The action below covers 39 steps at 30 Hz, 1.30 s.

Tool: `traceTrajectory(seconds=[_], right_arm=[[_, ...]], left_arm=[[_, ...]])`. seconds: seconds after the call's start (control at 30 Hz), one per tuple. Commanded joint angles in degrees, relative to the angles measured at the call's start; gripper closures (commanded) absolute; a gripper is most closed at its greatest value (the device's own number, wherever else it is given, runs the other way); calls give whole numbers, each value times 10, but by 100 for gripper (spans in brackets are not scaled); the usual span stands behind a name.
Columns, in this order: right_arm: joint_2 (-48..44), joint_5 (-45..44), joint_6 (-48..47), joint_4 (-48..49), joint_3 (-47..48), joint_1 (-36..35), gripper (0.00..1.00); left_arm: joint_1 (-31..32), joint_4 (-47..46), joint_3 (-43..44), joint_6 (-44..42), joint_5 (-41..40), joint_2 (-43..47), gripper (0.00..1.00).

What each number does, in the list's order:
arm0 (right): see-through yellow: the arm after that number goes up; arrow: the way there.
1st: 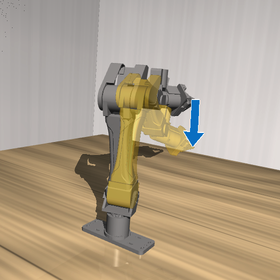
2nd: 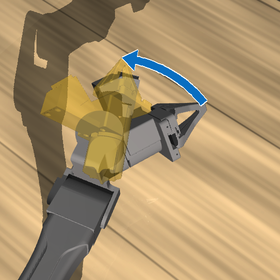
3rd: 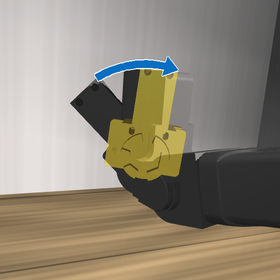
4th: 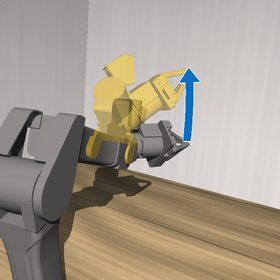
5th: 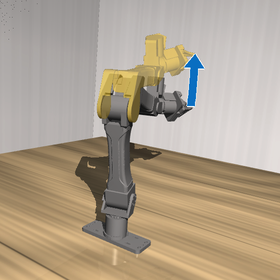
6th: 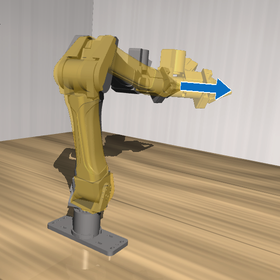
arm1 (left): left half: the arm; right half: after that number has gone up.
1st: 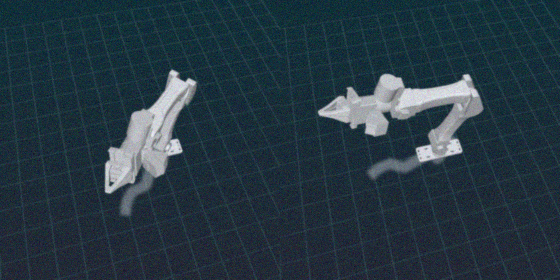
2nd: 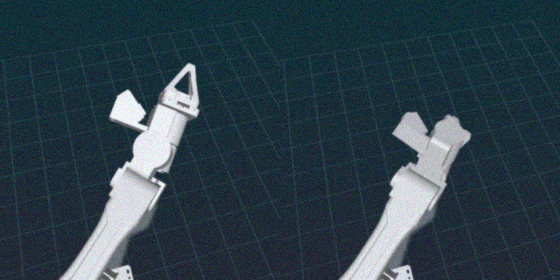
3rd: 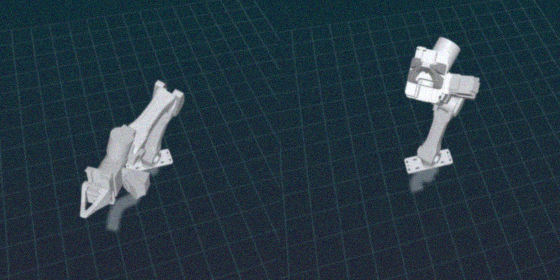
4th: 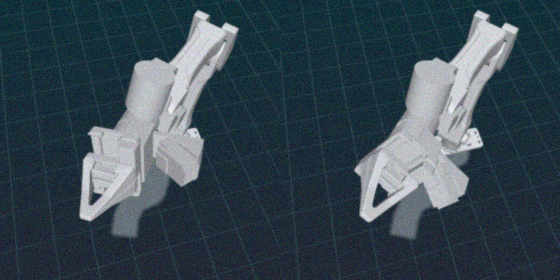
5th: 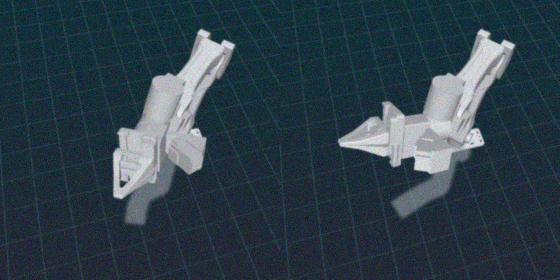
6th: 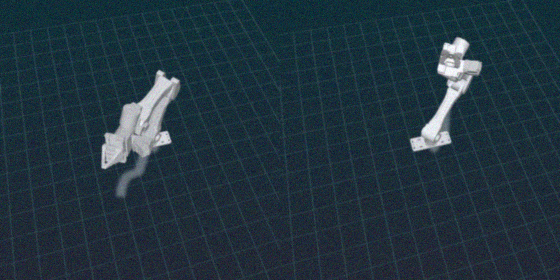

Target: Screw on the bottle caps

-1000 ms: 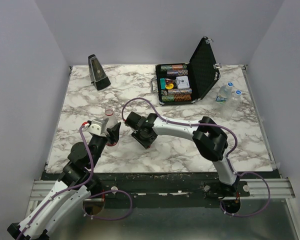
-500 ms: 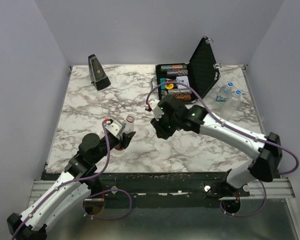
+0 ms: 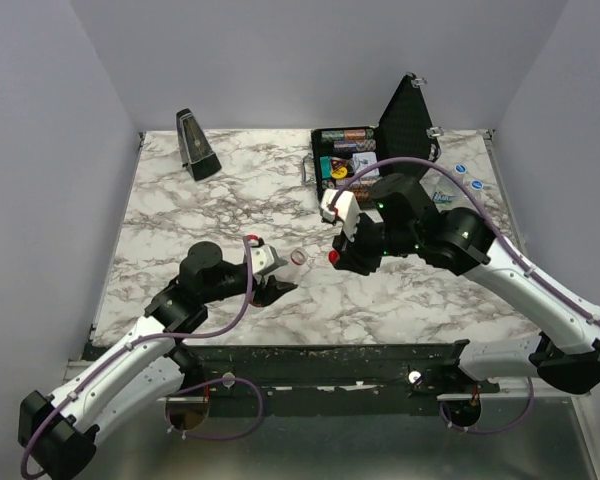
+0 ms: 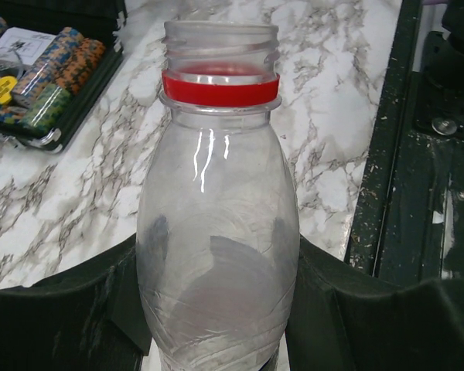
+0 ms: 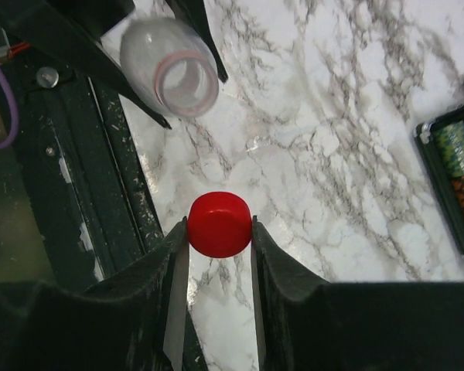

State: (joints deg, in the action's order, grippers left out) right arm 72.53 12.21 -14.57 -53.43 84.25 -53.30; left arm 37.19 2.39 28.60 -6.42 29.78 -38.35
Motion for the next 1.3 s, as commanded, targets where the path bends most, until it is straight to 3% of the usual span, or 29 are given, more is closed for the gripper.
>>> traceTrajectory(seconds=[0.0, 0.67, 1.27], right_arm=[[-13, 40, -49, -29, 54, -4, 73], [57, 152, -99, -52, 126, -3, 70], [73, 172, -109, -50, 129, -4, 69]], left_arm=[[0, -16, 38, -28, 91, -42, 56], [11, -67, 53, -25, 156, -81, 56], [11, -76, 59, -20, 169, -88, 57]])
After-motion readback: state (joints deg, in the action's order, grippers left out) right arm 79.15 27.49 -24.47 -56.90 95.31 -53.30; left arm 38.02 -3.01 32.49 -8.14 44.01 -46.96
